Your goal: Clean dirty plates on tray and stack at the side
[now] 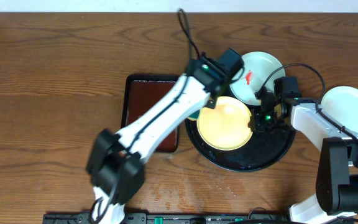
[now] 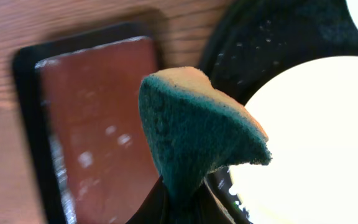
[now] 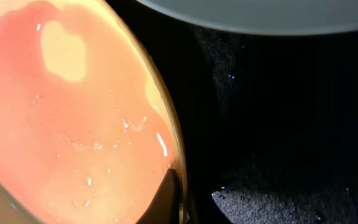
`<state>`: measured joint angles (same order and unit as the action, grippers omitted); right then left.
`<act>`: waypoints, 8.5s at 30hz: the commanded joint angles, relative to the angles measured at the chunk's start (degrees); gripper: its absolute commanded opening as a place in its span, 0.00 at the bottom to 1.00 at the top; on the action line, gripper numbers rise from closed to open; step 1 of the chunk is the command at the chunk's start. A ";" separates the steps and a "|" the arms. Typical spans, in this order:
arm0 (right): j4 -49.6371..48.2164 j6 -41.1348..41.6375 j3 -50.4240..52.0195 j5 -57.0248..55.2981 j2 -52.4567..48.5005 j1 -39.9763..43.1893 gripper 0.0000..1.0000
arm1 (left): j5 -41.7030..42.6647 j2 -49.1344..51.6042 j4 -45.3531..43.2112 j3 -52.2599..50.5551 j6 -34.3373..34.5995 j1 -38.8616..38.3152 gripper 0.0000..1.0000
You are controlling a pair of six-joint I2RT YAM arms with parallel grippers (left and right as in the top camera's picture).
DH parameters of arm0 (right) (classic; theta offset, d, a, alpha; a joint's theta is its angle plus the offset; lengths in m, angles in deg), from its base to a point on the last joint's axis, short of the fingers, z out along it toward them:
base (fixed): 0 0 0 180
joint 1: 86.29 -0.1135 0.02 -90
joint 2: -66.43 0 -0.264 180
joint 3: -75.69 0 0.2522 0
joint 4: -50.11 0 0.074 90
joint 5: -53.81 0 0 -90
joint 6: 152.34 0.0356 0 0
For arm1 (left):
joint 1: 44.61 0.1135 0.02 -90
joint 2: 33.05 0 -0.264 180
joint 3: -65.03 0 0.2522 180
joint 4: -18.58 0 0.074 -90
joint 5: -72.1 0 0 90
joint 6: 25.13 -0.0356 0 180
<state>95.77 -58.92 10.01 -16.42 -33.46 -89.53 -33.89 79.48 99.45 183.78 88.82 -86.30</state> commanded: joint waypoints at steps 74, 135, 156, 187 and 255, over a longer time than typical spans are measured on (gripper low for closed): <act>3.96 -9.51 0.94 -96.26 33.88 -58.36 0.01 | 16.87 -39.56 0.33 -20.76 -2.86 18.16 0.83; -0.52 9.40 0.79 -2.75 32.28 24.33 0.01 | 16.87 -39.56 0.33 -20.76 -2.86 18.16 0.84; -19.52 18.38 0.24 -1.73 12.37 51.04 0.45 | 16.87 -39.56 0.33 -20.76 -2.86 18.16 0.84; -31.71 -5.35 -7.98 -8.37 -7.23 10.62 0.51 | 16.87 -39.56 0.33 -20.76 -2.89 18.16 0.84; 6.29 -1.70 0.28 -8.74 27.89 -3.61 0.31 | 15.15 -17.16 -25.09 -43.01 -4.44 18.16 0.78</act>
<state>101.93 -60.45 11.08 -26.60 -5.81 -92.66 -17.89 58.63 76.30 141.43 85.85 -68.29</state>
